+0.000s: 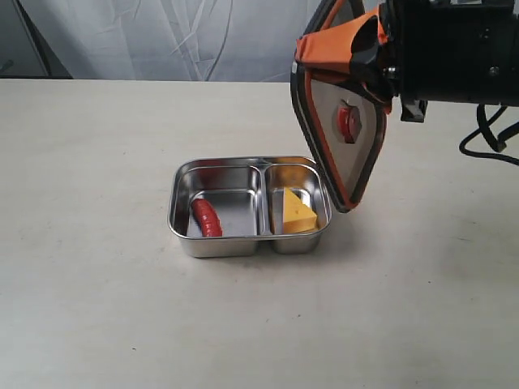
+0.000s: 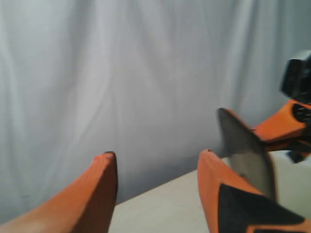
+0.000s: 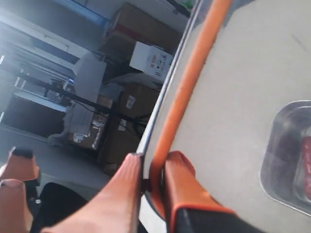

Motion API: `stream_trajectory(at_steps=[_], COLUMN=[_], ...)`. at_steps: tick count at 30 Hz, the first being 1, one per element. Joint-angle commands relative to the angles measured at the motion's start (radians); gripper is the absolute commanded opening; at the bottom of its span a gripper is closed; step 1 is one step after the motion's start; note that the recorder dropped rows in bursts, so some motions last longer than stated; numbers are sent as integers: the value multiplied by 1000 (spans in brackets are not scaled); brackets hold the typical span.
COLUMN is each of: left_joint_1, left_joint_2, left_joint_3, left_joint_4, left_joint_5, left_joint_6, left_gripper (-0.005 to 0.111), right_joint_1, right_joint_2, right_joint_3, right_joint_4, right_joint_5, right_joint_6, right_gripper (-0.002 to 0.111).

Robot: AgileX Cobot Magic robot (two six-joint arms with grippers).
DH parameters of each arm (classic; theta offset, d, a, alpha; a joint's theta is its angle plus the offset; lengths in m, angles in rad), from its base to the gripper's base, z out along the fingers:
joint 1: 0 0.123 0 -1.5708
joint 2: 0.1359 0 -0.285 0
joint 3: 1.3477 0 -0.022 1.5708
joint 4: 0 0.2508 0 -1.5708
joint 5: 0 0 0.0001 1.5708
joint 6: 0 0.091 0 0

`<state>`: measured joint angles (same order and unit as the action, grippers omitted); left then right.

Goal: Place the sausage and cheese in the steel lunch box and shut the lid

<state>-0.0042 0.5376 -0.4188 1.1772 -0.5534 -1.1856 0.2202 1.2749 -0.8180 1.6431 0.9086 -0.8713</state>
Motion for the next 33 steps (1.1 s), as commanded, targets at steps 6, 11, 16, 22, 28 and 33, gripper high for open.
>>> stream_trajectory(at_steps=[6, 11, 16, 22, 28, 33], left_joint_1=[-107, -193, -259, -323, -377, -379], left_joint_2=[503, 610, 618, 618, 622, 627], left_joint_3=[-35, -35, -35, -35, -62, -90], left_joint_4=[-29, -26, -152, -298, -445, -488], left_joint_5=[-360, -405, -385, -341, -235, -127], left_joint_6=[7, 124, 238, 375, 543, 543], left_gripper=[46, 46, 46, 46, 46, 23], right_joint_1=[166, 264, 345, 414, 489, 518], right_joint_2=[-8, -8, -8, 41, 106, 119], right_joint_3=[-35, -87, -125, -163, -213, -225], right_joint_4=[101, 101, 101, 101, 101, 101], right_joint_5=[-43, -141, -251, -296, -285, -246], right_joint_6=[-78, -78, -76, -74, -47, -20], right_gripper=[-1, -1, -1, -1, -1, -1])
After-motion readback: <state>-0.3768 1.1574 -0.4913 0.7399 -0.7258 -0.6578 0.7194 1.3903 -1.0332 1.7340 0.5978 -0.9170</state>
